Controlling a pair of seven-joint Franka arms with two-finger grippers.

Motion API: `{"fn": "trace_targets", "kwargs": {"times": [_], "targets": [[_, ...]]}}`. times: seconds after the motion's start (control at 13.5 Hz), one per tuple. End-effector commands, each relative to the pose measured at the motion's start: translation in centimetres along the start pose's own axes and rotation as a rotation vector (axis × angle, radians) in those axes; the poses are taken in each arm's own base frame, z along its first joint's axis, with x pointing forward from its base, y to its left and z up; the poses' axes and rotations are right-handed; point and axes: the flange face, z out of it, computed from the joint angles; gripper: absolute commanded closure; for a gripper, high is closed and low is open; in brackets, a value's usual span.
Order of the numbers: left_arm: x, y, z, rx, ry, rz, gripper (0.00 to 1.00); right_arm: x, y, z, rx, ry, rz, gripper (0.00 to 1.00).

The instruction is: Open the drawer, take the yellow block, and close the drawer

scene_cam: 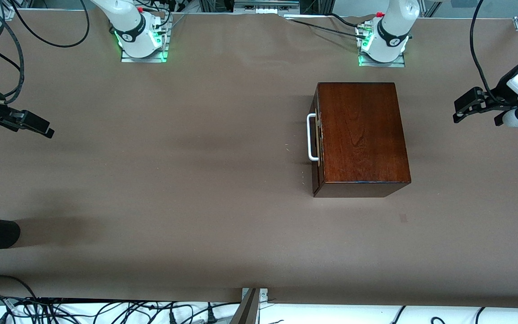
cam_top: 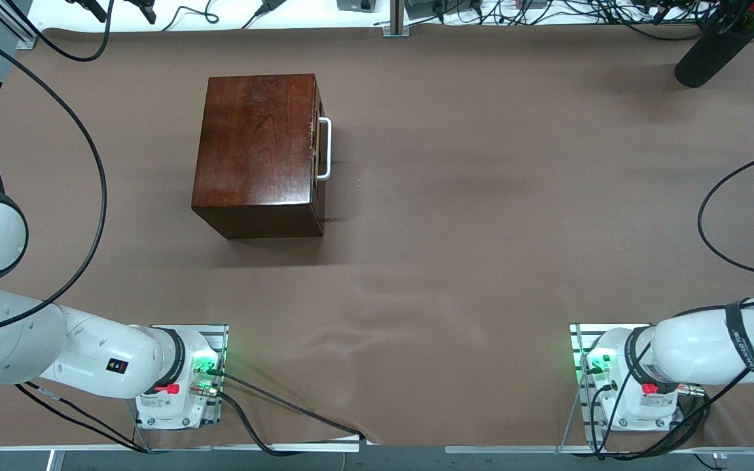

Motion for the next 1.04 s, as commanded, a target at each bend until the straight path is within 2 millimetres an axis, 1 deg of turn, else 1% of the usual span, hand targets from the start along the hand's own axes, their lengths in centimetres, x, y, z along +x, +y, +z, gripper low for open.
{"fn": "trace_targets", "kwargs": {"times": [0.0,0.07,0.22,0.52,0.67,0.74,0.81,0.96], "targets": [[0.7,0.6,-1.5,0.017,0.022,0.022,0.0,0.1,0.3,-0.4,-0.009,0.0,-0.005,0.0],[1.2,0.8,-1.8,0.019,0.028,0.026,0.0,0.1,0.3,-0.4,-0.009,0.0,-0.005,0.0],[1.4,1.1,-2.4,0.021,0.039,0.032,0.0,0.1,0.2,-0.4,-0.009,0.0,-0.007,0.0],[1.6,2.1,-2.2,0.023,0.039,0.047,0.0,0.1,0.2,-0.5,-0.01,0.004,-0.005,0.0],[2.3,3.2,-2.7,0.025,0.051,0.056,0.0,0.1,0.2,-0.5,-0.01,0.004,-0.007,0.0],[2.6,4.2,-2.6,0.026,0.047,0.067,0.0,0.1,0.2,-0.5,-0.01,0.004,-0.007,0.0],[2.5,5.1,-2.5,0.025,0.038,0.075,0.0,0.1,0.2,-0.5,-0.01,0.004,-0.007,0.0],[2.4,5.8,-2.5,0.016,0.036,0.062,0.0,0.1,0.2,-0.4,-0.011,0.002,-0.007,0.0]]}}
